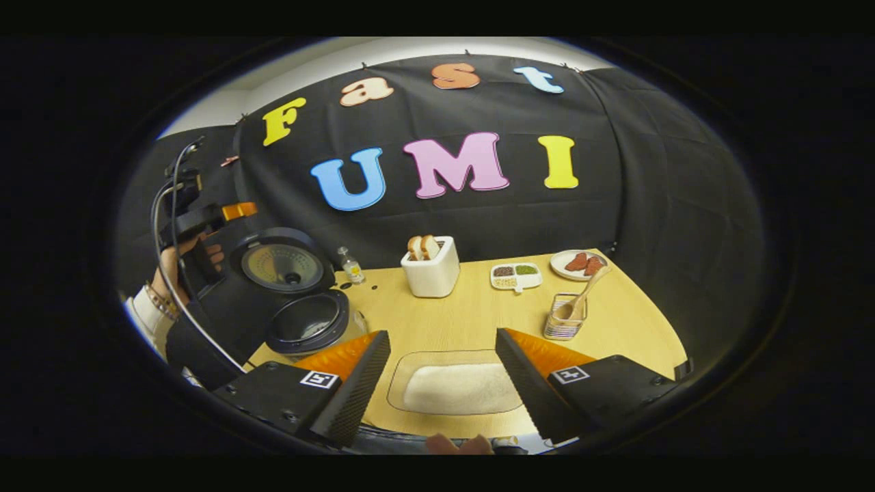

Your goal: Close the left gripper, press the button to open the rice cooker; take a wooden spoon from the chopstick holder with the right hand, scoop a spoonful of rice and pour it into the rice cooker, then put the wooden spoon back into the chopstick holder.

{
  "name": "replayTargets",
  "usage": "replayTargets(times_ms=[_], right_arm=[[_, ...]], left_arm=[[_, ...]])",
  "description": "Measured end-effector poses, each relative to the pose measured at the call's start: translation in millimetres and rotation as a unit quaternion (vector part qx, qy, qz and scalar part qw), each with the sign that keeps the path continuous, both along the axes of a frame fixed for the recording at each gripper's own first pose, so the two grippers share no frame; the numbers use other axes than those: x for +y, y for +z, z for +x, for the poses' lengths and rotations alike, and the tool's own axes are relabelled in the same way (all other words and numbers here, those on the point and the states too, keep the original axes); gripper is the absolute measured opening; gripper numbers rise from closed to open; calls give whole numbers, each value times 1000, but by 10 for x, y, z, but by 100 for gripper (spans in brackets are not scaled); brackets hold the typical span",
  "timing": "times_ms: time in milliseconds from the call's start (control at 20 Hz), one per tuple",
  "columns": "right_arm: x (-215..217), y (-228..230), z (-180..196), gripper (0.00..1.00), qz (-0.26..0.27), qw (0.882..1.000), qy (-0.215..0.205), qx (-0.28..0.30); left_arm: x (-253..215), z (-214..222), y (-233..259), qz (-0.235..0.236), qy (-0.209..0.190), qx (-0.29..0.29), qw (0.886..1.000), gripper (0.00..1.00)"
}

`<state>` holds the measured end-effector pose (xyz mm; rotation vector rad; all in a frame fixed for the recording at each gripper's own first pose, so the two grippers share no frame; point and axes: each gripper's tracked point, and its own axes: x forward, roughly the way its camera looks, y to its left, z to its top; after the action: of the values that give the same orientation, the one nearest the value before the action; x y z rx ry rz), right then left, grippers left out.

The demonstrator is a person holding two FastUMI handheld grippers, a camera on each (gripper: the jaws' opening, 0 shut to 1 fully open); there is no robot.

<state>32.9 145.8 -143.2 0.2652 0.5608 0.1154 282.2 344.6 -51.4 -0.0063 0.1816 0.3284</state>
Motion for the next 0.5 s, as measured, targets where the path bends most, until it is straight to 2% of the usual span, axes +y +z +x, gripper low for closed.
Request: replayTargets(times_ms=[100, 150, 200, 250, 350, 500], right_arm=[[42, -8, 0, 97, 1, 1000, 5, 2], [56, -12, 0, 97, 2, 1000, 7, 2], [63, -13, 5, 96, 3, 1000, 9, 3], [71, -23, 6, 97, 4, 1000, 10, 4], [80, -45, 3, 97, 8, 1000, 12, 7], [85, -104, -20, 96, 11, 1000, 15, 12]], left_arm=[[42, 68, -159, -26, 5, 36, 999, 89], [66, 77, -264, -32, 10, 58, 998, 94], [66, 70, -436, -43, 13, 90, 995, 89], [62, 30, -574, -56, 19, 115, 992, 89], [12, 20, -546, -42, 12, 125, 991, 94], [-92, -190, -634, -32, 6, 133, 991, 92]])
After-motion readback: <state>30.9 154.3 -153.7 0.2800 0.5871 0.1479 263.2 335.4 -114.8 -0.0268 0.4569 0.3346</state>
